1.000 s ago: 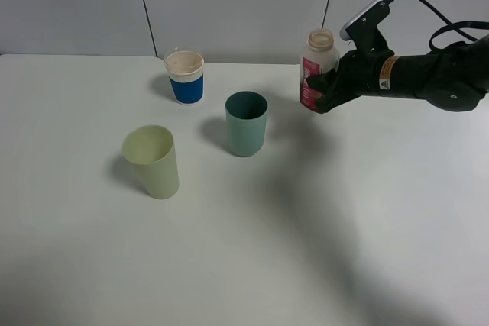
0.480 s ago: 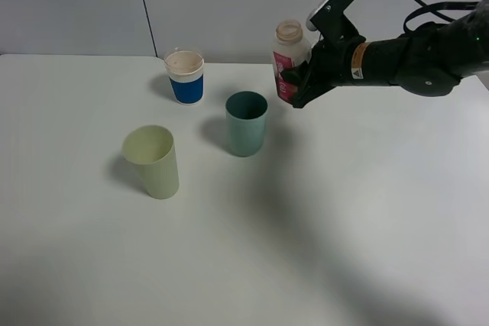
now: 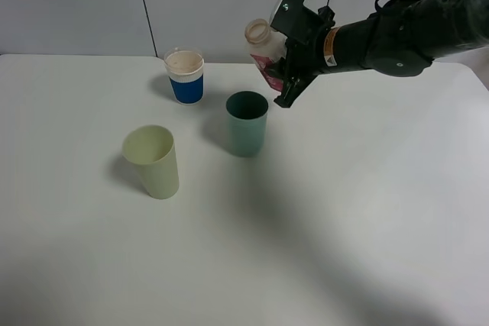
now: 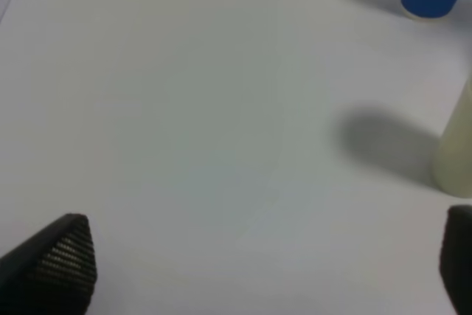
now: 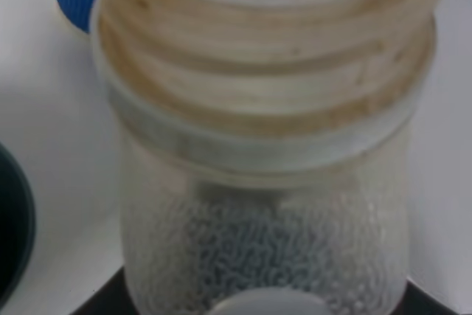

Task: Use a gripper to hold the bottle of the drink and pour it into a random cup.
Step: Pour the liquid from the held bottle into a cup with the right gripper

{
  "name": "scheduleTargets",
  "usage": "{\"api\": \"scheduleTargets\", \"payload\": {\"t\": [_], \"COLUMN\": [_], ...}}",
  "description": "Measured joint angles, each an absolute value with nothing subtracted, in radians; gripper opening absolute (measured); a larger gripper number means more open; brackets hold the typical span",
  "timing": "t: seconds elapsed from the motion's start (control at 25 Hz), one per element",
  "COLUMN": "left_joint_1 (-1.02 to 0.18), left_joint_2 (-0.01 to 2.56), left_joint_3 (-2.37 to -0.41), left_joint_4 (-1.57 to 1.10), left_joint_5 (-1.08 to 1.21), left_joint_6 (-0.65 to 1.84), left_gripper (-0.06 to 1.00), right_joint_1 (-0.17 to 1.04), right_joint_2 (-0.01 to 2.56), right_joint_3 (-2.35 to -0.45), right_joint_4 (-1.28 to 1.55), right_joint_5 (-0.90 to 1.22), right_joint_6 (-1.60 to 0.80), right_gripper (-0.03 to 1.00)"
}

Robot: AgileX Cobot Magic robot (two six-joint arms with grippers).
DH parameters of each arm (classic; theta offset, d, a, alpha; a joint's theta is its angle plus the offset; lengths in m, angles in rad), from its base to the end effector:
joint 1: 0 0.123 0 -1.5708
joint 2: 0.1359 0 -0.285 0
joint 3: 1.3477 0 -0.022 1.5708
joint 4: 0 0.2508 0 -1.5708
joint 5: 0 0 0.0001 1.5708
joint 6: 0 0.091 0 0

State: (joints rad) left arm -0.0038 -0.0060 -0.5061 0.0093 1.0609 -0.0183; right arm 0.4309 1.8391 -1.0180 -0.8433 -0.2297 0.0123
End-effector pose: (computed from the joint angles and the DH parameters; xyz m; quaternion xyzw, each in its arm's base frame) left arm -0.0065 0.0008 0.2789 -0.0064 0.8501 -0.0012 0.5266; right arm 0.3462 0.1761 0.1842 -0.5453 0.6874 -0.0174 0.4794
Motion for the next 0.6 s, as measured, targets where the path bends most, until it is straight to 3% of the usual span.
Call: {"api": "scheduleTargets", "payload": {"t": [0.6], "left_joint_1": [-0.004], "left_joint_2": [-0.006], "left_joint_3": [-0.506], "left_joint_4": [0.009], "left_joint_5": [1.061], "left_joint_6": [-0.018], "left_gripper": [0.93], "right_joint_1": [0.468], "right_joint_2": [1.816], "right_joint_3": [-1.039], "right_joint_4": [-0.849], "right_joint_5": [-0.072], "right_joint_6": [-0.275], "right_gripper": [0.36]}}
